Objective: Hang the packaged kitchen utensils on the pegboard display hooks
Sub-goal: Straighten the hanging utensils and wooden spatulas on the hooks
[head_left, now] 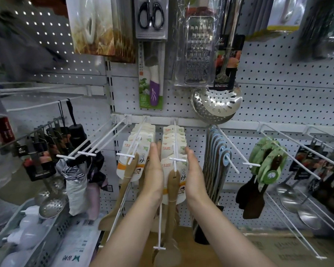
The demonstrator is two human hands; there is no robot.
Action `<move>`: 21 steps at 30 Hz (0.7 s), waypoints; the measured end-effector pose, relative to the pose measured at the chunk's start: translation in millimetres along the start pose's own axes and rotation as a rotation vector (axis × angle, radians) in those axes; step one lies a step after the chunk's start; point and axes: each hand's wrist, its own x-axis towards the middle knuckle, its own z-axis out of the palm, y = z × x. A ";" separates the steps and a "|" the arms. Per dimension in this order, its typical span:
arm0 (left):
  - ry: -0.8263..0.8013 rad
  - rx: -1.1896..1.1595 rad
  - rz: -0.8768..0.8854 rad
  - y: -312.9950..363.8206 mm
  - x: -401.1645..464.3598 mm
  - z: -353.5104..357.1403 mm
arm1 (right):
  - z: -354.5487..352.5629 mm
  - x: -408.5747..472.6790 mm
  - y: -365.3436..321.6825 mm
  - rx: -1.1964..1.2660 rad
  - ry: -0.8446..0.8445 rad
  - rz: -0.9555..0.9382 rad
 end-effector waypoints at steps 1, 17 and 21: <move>0.006 -0.004 0.003 -2.1 -2.3 -1.8 | 0.1 -1.5 1.2 -0.002 0.003 -0.004; 0.076 -0.067 0.068 -22.1 -30.3 0.0 | -2.7 -13.8 14.3 -0.014 -0.008 -0.040; 0.099 -0.085 0.033 -15.4 -23.6 3.5 | 1.2 -6.8 9.4 -0.017 -0.001 -0.025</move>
